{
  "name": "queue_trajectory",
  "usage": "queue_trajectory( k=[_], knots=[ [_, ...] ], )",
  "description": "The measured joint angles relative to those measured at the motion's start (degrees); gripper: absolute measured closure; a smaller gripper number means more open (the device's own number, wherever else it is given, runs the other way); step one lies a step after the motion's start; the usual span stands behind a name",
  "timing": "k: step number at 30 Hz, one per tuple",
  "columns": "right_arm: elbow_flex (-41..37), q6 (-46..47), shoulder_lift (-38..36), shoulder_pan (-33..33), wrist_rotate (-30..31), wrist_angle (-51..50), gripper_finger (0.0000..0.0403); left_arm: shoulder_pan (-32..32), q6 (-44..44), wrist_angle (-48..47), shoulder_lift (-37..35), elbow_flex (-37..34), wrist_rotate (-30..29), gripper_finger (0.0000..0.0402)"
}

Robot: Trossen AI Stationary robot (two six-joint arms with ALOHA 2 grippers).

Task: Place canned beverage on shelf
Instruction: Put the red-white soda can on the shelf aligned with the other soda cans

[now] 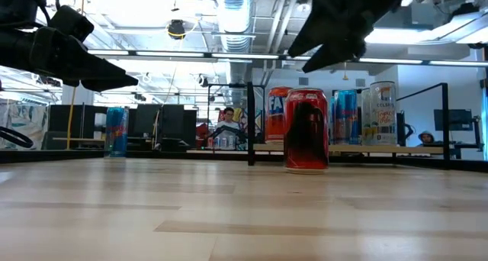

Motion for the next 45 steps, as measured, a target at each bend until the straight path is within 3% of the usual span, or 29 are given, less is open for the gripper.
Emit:
queue_trajectory(
  k=[12, 23, 36, 45],
  knots=[
    [0.0, -18.9, -0.7, -11.8, -21.8, -0.9, 0.0031, 0.0, 0.0, 0.0, 0.0, 0.0, 0.0, 0.0035],
    [0.0, -25.3, 0.2, -16.1, -30.5, -3.5, 0.0031, 0.0, 0.0, 0.0, 0.0, 0.0, 0.0, 0.0035],
    [0.0, -27.9, 4.0, -16.7, -29.6, -6.0, 0.0035, 0.0, 0.0, 0.0, 0.0, 0.0, 0.0, 0.0035],
    [0.0, -19.7, 4.1, -17.1, -28.4, -6.8, 0.0070, 0.0, 0.0, 0.0, 0.0, 0.0, 0.0, 0.0035]
  ],
)
